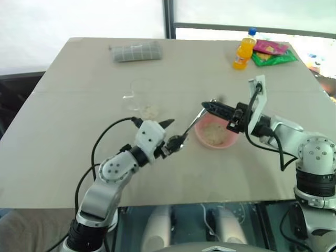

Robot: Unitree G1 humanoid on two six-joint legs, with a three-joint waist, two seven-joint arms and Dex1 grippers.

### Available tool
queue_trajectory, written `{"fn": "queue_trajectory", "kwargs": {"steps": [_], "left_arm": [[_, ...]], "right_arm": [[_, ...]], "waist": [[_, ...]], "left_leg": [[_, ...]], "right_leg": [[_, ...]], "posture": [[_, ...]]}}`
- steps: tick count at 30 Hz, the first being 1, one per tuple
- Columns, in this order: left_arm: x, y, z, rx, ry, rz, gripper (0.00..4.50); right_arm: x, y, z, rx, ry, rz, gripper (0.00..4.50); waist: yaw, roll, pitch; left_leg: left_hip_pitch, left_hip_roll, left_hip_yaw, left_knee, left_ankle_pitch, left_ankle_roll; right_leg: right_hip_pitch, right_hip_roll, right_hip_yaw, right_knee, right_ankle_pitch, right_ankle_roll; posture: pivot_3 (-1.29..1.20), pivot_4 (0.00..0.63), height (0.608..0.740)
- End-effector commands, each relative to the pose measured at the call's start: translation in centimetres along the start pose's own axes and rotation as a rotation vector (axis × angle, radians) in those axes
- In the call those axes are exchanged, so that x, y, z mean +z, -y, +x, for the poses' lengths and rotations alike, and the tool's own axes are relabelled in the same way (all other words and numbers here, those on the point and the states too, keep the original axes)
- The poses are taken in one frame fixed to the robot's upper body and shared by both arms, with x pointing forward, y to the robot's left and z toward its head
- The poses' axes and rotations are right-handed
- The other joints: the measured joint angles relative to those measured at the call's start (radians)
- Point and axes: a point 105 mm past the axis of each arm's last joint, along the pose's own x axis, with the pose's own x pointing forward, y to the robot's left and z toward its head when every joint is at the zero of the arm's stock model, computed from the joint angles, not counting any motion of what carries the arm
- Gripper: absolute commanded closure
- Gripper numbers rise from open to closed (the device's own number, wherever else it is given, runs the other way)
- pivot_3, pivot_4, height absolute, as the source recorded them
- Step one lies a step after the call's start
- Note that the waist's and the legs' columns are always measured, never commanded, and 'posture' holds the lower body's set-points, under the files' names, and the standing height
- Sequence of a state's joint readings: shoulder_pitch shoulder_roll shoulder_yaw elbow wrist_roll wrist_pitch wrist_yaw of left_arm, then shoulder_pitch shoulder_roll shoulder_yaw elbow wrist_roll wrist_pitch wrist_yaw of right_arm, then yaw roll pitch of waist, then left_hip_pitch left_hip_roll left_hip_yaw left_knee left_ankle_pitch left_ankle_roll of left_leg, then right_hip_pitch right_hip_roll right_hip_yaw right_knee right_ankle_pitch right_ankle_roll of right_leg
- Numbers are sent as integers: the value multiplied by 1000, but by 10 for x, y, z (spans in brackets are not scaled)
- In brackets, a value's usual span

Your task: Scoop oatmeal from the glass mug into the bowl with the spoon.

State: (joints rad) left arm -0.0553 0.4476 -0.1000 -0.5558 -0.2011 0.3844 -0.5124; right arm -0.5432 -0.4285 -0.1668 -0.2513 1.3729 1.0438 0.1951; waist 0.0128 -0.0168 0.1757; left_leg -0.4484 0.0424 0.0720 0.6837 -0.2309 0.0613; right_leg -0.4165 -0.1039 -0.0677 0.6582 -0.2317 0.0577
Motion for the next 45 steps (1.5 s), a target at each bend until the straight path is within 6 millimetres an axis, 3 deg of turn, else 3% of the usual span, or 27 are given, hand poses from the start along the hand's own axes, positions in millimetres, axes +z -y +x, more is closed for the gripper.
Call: {"fn": "queue_trajectory", "kwargs": {"steps": [1, 8, 13, 19, 23, 28, 33, 45], "left_arm": [[11, -14, -18, 106, 17, 13, 1412], [11, -34, -46, 366, 4, 27, 1412], [-4, -63, -63, 596, -69, 108, 1412], [-8, -95, -76, 774, -79, 142, 1412], [-19, -113, -65, 803, -84, 133, 1412], [-28, -126, -40, 788, -58, 119, 1412], [-33, -137, -29, 786, -39, 105, 1412], [-24, -156, -14, 795, 21, 123, 1412]], "right_arm": [[38, 1, -16, -11, 122, -9, 4500], [75, 31, -37, -145, 275, 102, 4500], [82, 44, -38, -202, 332, 198, 4500], [85, 59, -42, -283, 365, 216, 4500], [88, 57, -40, -276, 377, 205, 4500], [92, 56, -42, -285, 404, 197, 4500], [92, 56, -45, -298, 412, 186, 4500], [87, 59, -52, -331, 419, 164, 4500]], "waist": [[0, 0, 0], [1, 0, 0], [0, 0, 0], [2, 0, 0], [2, 1, 0], [1, 1, 0], [0, 1, 0], [0, 1, 0]], "left_leg": [[0, 0, 0, 0, 0, 0], [0, 3, 0, 0, 0, 0], [0, 2, 1, 0, 0, 0], [0, 3, 1, 0, 0, 0], [0, 2, 1, 0, 0, 0], [-1, 0, 1, 0, 0, 0], [-1, 0, 2, 0, 0, 0], [-1, 0, 2, 0, 0, 0]], "right_leg": [[0, 0, 0, 0, 0, 0], [0, 0, 0, 0, 0, 0], [0, 0, 0, 0, 0, 0], [0, 0, 0, 0, 0, 0], [0, 0, 0, 0, 0, 0], [-1, 0, 0, 0, 0, 0], [0, 0, 0, 0, 0, 0], [-1, 0, -1, 1, 0, 0]], "posture": [[0, 150, 718], [0, 150, 718], [0, 150, 718], [0, 150, 718], [0, 150, 718], [0, 150, 718], [0, 150, 718], [0, 150, 718]]}}
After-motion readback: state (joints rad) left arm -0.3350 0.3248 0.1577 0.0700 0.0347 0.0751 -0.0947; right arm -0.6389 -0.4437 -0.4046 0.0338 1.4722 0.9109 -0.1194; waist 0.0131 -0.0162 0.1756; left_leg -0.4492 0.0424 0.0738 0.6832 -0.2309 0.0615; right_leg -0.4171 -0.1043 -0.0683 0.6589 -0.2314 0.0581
